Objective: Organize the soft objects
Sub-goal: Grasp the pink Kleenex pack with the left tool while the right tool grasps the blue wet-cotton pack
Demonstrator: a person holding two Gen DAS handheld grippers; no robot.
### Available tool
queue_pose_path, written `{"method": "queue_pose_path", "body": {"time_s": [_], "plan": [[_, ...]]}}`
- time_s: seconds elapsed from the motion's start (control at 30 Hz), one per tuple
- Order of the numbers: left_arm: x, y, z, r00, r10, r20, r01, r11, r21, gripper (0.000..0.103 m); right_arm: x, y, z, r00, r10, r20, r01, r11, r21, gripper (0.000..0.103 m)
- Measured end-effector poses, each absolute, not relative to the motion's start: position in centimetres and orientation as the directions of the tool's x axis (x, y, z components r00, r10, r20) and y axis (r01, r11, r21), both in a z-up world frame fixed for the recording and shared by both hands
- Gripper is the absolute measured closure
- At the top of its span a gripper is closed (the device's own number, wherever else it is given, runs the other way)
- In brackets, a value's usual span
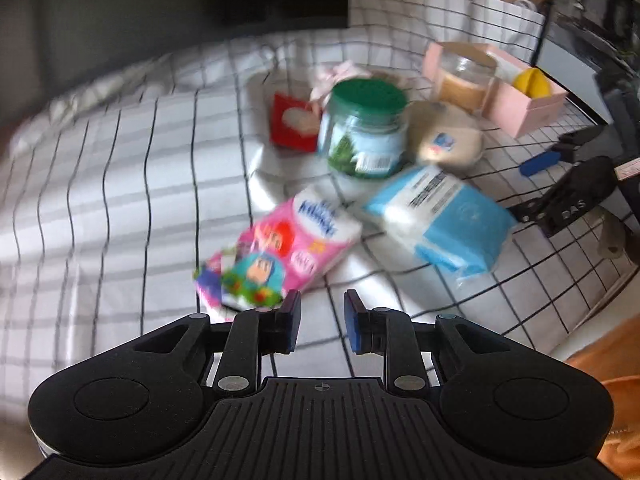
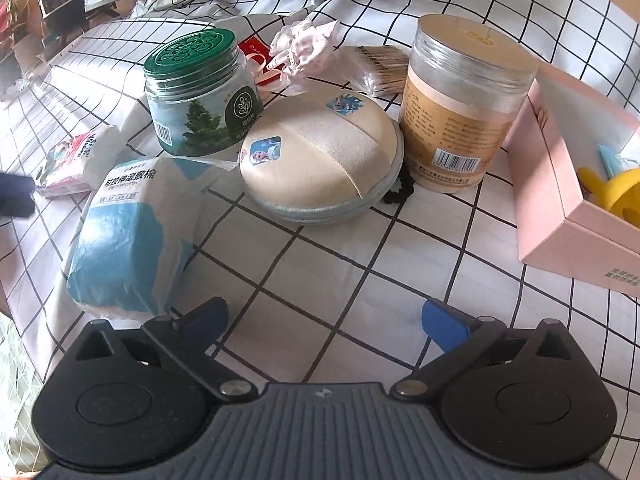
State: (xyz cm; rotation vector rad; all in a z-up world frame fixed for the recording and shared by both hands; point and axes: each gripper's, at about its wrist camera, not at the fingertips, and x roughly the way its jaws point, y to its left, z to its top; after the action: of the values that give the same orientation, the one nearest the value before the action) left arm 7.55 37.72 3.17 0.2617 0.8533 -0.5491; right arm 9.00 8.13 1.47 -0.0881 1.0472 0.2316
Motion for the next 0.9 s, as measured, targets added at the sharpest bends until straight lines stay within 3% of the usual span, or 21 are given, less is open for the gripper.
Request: {"method": "queue_pose_path", "body": {"time_s": [0.13,0.23,0.3,0.43,0.57,0.67,0.77,0.9], "plan": [[8.0,36.7,4.6,0.578,-0.348,-0.738,0.601,0.794,0.097,0.076,9.0,8.1,1.4,0.483,0.149,-0.863,-0.235,0.971,0.036,0.0],[9.0,34.8,3.4,0.557,-0.245,-0.793,0.685,0.675,0.273,0.075,9.0,8.1,1.5,0.485,0.152,-0.861,-0.239,0.97,0.036,0.0],[9.9,34.4,2.4,0.524,-0.202,-0.827,0.721,0.623,0.304,0.074,8.9,8.1,1.5,0.485,0.153,-0.861,-0.241,0.97,0.036,0.0],[11.5,34.4,1.3,0.511,-0.192,-0.838,0.718,0.631,0.294,0.071,8.6,8.0,1.5,0.49,0.157,-0.857,-0.246,0.968,0.036,0.0],[13.7,34.7,1.1,0.605,-0.17,-0.778,0.6,0.74,0.304,0.071,8.5,8.0,1.5,0.493,0.157,-0.856,-0.246,0.968,0.036,0.0],[15.9,35.7,0.8,0.612,-0.172,-0.772,0.525,0.818,0.234,0.069,8.6,8.0,1.5,0.491,0.154,-0.857,-0.246,0.969,0.033,0.0],[16.8,36.0,1.0,0.558,-0.245,-0.793,0.554,0.821,0.137,0.045,8.7,8.0,1.5,0.486,0.154,-0.86,-0.248,0.968,0.033,0.0],[16.1,35.3,2.1,0.526,-0.307,-0.793,0.661,0.734,0.155,0.047,9.0,8.0,1.5,0.48,0.154,-0.863,-0.25,0.968,0.033,0.0]]}}
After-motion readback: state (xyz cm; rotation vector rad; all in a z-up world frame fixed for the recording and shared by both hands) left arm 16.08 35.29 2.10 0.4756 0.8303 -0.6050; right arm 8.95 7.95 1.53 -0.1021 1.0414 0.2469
